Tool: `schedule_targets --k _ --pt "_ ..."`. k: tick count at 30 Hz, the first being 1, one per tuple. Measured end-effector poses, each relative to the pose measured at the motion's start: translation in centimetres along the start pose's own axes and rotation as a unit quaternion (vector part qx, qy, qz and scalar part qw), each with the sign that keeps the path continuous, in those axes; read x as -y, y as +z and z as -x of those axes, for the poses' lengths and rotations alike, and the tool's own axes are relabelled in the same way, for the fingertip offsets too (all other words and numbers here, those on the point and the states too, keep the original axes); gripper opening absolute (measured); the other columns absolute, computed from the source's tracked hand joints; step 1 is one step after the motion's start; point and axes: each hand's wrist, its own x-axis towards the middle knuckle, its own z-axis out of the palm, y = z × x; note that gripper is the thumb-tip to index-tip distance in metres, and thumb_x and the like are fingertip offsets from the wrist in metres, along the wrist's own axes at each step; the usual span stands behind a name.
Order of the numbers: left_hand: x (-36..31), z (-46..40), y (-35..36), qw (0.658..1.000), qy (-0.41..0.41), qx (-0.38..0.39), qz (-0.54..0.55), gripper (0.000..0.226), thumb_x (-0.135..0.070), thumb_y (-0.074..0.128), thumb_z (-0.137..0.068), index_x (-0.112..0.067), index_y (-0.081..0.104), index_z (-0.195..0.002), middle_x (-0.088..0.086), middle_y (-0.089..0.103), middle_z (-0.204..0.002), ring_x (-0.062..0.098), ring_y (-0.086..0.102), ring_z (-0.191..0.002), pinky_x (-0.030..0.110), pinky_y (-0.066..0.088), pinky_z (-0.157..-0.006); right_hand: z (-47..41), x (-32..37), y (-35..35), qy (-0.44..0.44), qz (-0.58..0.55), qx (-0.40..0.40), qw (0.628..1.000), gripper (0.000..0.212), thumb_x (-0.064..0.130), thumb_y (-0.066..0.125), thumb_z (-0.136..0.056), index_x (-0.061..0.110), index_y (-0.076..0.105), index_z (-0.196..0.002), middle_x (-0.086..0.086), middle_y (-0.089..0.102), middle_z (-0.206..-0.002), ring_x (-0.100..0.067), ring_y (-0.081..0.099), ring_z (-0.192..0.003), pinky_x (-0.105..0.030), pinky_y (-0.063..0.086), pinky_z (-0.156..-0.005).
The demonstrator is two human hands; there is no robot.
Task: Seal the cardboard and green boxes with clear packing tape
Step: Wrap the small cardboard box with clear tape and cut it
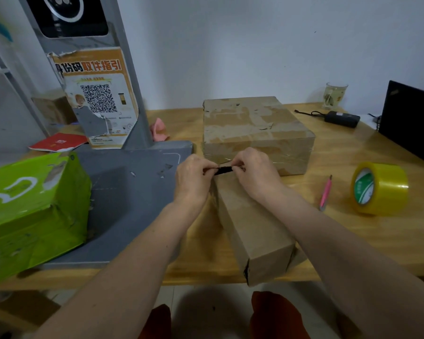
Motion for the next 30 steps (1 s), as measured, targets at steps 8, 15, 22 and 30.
schedule_targets --k 8,15,22,30 --pt "2.5 1.0 -0.2 0.981 0.185 0.012 -0.061 0.015 -0.001 0.064 -0.084 0.001 0.075 -0.094 0.013 0.071 -0.096 0.033 0.065 -0.085 0.023 0.042 -0.080 0.1 0.9 -0.5 -0.116 0.103 0.011 0.988 0.016 0.009 0.052 -0.096 0.010 0.067 -0.103 -0.006 0.060 -0.104 -0.023 0.055 -0.097 -0.034 0.047 -0.079" --pt "3.6 1.1 -0.5 0.956 0.272 0.031 -0.106 0.028 0.015 0.075 -0.072 0.004 0.073 -0.098 0.018 0.073 -0.096 0.035 0.067 -0.084 0.042 0.060 -0.071 0.3 0.9 -0.7 -0.129 0.105 0.026 0.986 0.015 0.007 0.053 -0.095 0.008 0.068 -0.099 -0.007 0.059 -0.101 -0.022 0.055 -0.094 -0.036 0.050 -0.082" --pt "4.0 3.0 -0.5 0.964 0.241 0.032 -0.108 0.047 0.017 0.061 -0.072 0.004 0.067 -0.117 0.018 0.068 -0.119 0.039 0.061 -0.115 0.046 0.050 -0.098 0.4 0.6 -0.6 -0.110 0.078 0.034 0.990 0.025 0.002 0.046 -0.095 0.006 0.070 -0.098 -0.007 0.059 -0.102 -0.022 0.053 -0.096 -0.037 0.048 -0.085" --pt "3.9 3.5 -2.7 0.961 0.179 0.173 -0.122 0.072 0.002 0.045 -0.089 -0.033 0.031 -0.151 -0.007 0.023 -0.160 0.021 0.016 -0.149 0.026 0.013 -0.118 0.3 0.3 -0.2 -0.064 0.041 0.022 0.997 0.032 -0.004 0.041 -0.092 0.003 0.072 -0.098 -0.009 0.060 -0.103 -0.025 0.054 -0.098 -0.039 0.047 -0.086"
